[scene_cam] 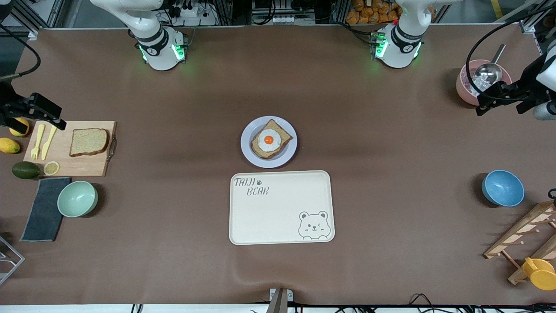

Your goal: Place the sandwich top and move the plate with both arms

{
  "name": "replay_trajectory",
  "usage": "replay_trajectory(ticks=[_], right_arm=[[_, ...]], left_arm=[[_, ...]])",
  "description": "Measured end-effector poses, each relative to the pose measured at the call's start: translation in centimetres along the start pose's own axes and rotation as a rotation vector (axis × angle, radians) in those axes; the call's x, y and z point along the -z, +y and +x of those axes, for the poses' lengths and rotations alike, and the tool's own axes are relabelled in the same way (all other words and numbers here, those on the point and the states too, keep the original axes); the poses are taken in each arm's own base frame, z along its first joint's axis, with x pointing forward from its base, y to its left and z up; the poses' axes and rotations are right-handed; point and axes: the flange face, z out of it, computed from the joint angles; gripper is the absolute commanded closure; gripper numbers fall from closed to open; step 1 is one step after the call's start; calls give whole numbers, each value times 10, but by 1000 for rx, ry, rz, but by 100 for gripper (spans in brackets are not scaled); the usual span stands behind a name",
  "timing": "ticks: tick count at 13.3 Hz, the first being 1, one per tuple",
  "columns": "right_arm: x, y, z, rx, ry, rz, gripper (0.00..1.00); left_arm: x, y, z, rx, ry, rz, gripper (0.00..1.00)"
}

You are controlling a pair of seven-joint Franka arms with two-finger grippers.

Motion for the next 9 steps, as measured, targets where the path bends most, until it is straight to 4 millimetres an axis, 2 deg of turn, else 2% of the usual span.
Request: replay_trajectory(ticks=[6,9], right_arm=[[-3,5,1,-8,-8,-18,0],[-6,12,1,-20,-13,-19,0]], left_arm=[[0,0,0,1,-1,0,0],[-8,8,3,-14,-14,0,0]])
